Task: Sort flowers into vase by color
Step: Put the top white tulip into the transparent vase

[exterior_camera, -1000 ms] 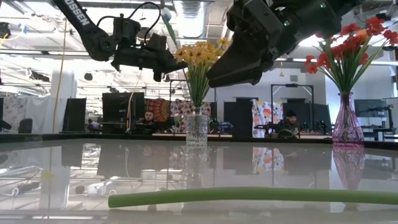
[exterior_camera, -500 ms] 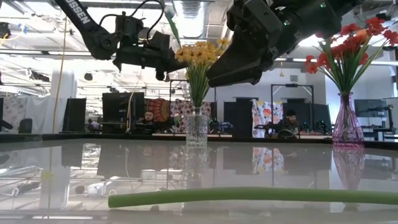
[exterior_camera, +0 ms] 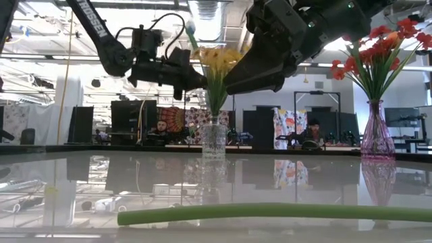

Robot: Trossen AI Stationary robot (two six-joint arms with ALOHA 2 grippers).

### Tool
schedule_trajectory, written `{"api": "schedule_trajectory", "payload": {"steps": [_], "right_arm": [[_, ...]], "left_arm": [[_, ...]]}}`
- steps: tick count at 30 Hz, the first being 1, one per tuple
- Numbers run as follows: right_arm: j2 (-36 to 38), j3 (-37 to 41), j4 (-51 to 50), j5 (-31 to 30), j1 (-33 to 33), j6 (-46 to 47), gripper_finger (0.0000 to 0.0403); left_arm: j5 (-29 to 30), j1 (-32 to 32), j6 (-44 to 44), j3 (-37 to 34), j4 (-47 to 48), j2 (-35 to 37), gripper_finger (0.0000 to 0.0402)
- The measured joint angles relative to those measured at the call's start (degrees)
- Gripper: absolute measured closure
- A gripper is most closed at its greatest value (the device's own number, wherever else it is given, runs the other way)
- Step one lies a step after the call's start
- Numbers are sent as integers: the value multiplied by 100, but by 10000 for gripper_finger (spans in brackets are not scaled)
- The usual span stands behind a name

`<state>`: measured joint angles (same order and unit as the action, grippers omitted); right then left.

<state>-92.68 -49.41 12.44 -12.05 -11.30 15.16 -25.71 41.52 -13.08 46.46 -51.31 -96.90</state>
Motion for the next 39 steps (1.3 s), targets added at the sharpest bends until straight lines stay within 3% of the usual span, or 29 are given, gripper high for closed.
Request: {"api": "schedule_trajectory", "payload": {"steps": [39], "right_arm": [[0, -2, -83, 2, 95, -55, 193]], "left_arm": [[262, -147, 985, 0, 1511, -72, 401]]}}
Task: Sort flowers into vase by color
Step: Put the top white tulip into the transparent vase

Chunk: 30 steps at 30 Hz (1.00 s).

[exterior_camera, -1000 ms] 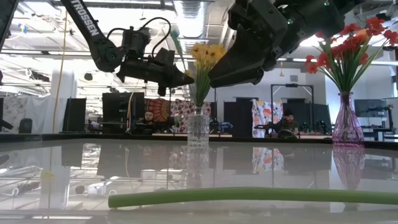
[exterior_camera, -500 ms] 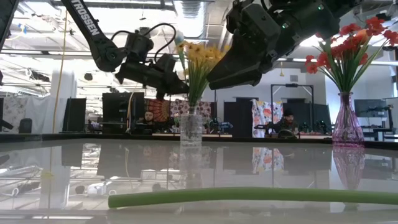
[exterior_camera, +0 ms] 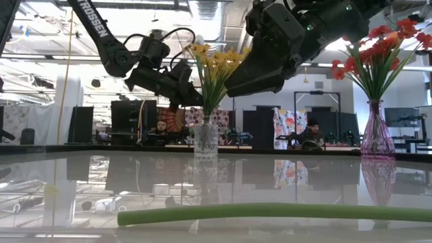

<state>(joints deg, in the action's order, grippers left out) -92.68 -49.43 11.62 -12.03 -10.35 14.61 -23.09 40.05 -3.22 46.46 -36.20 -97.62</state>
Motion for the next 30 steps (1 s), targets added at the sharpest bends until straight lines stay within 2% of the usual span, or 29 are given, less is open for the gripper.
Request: {"api": "schedule_trajectory", "payload": {"steps": [9, 21, 30], "right_arm": [[0, 0, -120, 0, 0, 10, 193], [0, 0, -233, 11, 0, 37, 193], [0, 0, -243, 15, 0, 11, 193]], "left_arm": [[-91, 0, 13, 0, 148, 4, 389], [-632, 18, 186, 0, 188, 189, 286], [-605, 31, 883, 0, 1414, 953, 254]]}}
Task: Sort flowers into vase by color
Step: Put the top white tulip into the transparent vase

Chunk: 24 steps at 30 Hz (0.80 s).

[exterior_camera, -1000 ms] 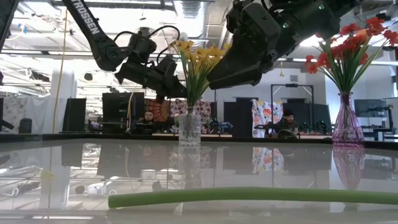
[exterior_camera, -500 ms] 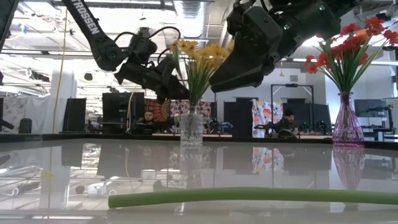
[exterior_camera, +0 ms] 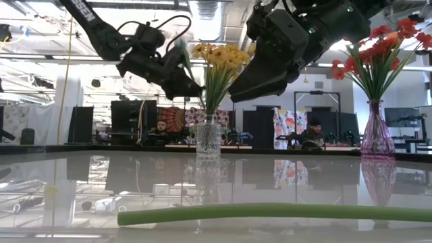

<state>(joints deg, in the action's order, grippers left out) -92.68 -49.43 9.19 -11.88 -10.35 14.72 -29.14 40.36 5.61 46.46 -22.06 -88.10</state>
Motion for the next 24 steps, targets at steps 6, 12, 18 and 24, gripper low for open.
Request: {"api": "schedule_trajectory", "payload": {"steps": [6, 12, 18, 24], "right_arm": [[0, 0, 0, 0, 0, -5, 193], [0, 0, 2, 2, 0, -17, 193], [0, 0, 2, 2, 0, -15, 193], [0, 0, 2, 6, 28, -20, 193]], "left_arm": [[447, -2, 576, 0, 1151, 493, 252], [945, -2, 952, -2, 1475, 687, 252], [947, -4, 1780, 83, 2198, 896, 253], [883, -179, 2446, 754, 4594, 1174, 253]]}}
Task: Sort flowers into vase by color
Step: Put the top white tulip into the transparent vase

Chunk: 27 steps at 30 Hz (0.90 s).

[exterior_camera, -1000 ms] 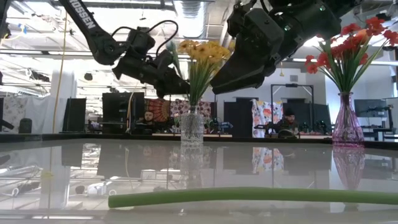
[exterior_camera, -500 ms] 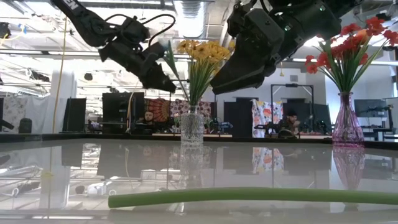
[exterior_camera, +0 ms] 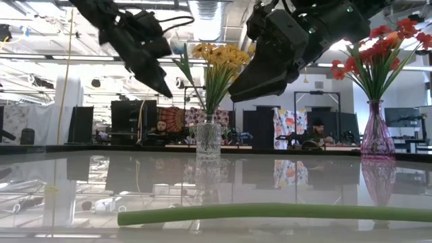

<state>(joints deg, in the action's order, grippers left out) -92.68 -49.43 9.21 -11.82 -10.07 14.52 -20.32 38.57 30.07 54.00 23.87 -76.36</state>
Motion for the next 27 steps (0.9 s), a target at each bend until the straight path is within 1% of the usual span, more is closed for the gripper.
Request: {"api": "schedule_trajectory", "payload": {"steps": [3, 6, 9, 11, 13, 15, 19, 21, 27], "right_arm": [[0, 0, 0, 1, 52, 1, 193], [0, 0, 2, -2, 92, 3, 193], [0, 0, 21, 1, 90, 5, 193], [0, 0, 33, 2, 86, 5, 193], [0, 0, 31, 1, 86, 5, 193], [0, 0, 29, 1, 85, 5, 193], [0, 0, 22, 1, 85, 5, 193], [0, 0, 22, 1, 85, 3, 193], [0, 0, 20, 1, 85, 3, 193]], "left_arm": [[0, -114, 76, 116, 748, 315, 253], [89, -145, -48, 116, 852, 742, 253], [569, -140, -425, 118, 461, 1140, 255], [1145, -140, -706, 118, 96, 1330, 261], [1723, -140, -826, 123, -209, 1441, 274], [2147, -137, -874, 127, -385, 1456, 294], [2693, -139, -900, 125, -526, 1438, 358], [2827, -140, -995, 125, -734, 1406, 389], [2780, -195, -1085, 120, -1480, 1356, 401]]}}
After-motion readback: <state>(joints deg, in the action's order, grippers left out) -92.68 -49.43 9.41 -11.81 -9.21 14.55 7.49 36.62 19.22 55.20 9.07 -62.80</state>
